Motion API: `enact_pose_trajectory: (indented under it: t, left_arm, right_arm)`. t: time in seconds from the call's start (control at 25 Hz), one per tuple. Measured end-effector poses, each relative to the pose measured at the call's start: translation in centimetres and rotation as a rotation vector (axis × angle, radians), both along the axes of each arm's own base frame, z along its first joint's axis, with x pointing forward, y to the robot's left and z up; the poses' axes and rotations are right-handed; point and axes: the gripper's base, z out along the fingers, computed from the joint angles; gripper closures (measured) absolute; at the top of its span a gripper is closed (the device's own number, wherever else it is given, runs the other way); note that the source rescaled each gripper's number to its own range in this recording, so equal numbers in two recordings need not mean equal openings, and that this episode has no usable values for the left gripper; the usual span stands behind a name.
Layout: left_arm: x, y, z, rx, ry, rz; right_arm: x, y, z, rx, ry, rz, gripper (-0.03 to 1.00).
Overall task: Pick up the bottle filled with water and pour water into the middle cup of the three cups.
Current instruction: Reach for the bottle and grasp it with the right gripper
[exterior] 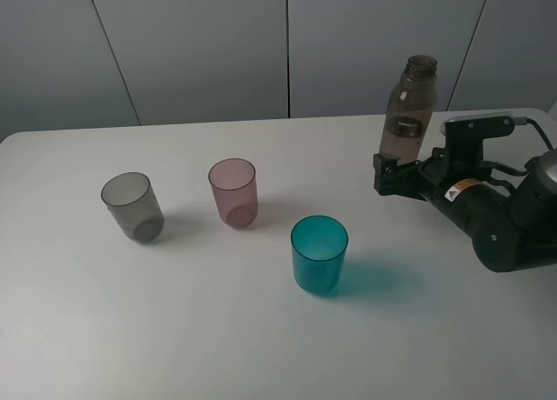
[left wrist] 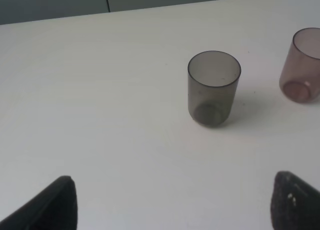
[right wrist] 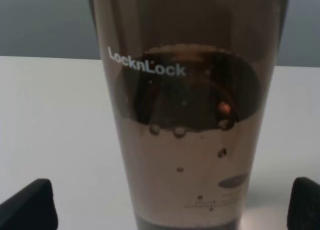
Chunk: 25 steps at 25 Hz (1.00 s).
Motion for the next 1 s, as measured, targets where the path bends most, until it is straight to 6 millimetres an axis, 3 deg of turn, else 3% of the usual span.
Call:
enact_pose_trajectory:
  t: [0.4,1.0]
  left_arm:
    - [0.0,0.0,0.0,-0.002,0.000,0.001]
    - [0.0,0.0,0.0,-0.002,0.000,0.001]
  right_arm:
    - [2.9,0.5,-0.3,0.009,-0.065,-0.036,-0.03]
    - [5.2,0.8,-1.9,-0.001,-0.085,-0.080,-0.03]
